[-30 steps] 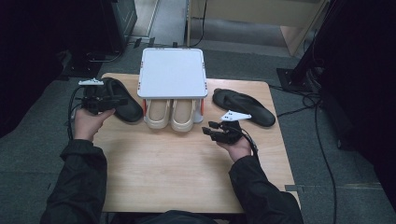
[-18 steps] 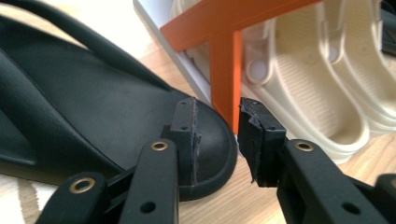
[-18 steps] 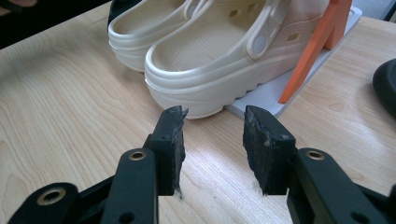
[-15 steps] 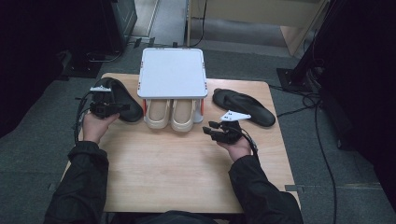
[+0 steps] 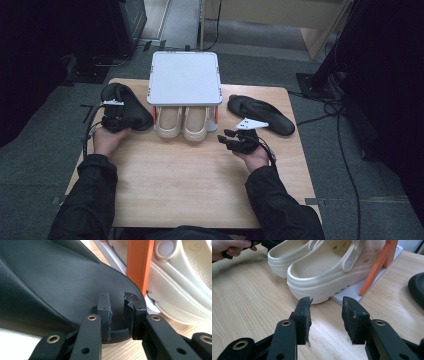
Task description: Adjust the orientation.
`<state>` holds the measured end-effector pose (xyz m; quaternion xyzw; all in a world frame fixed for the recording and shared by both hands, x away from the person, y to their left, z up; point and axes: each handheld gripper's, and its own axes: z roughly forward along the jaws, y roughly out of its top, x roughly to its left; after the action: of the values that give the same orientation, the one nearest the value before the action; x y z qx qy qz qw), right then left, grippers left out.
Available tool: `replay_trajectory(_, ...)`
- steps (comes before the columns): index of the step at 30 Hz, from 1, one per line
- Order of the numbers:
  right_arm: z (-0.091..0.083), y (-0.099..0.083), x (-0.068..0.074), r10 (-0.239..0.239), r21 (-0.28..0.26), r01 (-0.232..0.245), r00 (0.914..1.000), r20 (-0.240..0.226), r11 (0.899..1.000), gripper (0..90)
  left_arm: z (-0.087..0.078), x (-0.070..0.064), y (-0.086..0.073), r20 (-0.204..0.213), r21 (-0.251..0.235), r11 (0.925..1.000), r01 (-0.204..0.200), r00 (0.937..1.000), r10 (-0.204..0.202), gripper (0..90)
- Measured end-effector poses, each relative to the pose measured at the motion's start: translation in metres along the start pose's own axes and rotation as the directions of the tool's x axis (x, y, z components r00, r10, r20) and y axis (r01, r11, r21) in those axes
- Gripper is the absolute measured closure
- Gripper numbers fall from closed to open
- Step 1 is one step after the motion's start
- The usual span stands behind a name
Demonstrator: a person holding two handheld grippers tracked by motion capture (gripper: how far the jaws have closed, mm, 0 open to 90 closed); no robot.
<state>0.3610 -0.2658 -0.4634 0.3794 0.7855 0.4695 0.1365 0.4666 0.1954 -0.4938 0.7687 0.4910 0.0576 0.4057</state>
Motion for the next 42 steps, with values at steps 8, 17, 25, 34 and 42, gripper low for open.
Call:
replay_trajectory(8, -0.001, 0.000, -0.002, -0.006, -0.003, 0.006, 1.0000, 0.004, 1.000, 59.4, -0.006, -0.003, -0.010, -0.015, -0.011, 0.9999, 0.005, 0.9999, -0.006, 78.6)
replay_trajectory(17, -0.002, 0.001, -0.002, -0.009, -0.005, 0.009, 0.9999, 0.004, 1.000, 59.5, -0.015, -0.011, -0.021, -0.016, 0.004, 1.0000, 0.009, 0.9998, -0.009, 79.5)
replay_trajectory(25, 0.000, 0.002, -0.003, -0.008, -0.015, 0.008, 1.0000, -0.005, 1.000, 59.7, -0.026, -0.022, -0.033, 0.000, 0.038, 0.9993, -0.005, 1.0000, 0.005, 79.5)
replay_trajectory(34, 0.000, 0.002, -0.003, 0.005, -0.028, -0.005, 0.9999, -0.016, 1.000, 59.8, -0.036, -0.030, -0.045, 0.014, 0.050, 0.9987, -0.005, 0.9999, 0.004, 79.4)
replay_trajectory(42, 0.000, 0.002, -0.004, 0.012, -0.026, -0.012, 0.9998, -0.018, 1.000, 59.4, -0.041, -0.029, -0.041, 0.043, 0.055, 0.9985, 0.007, 0.9990, -0.009, 69.5)
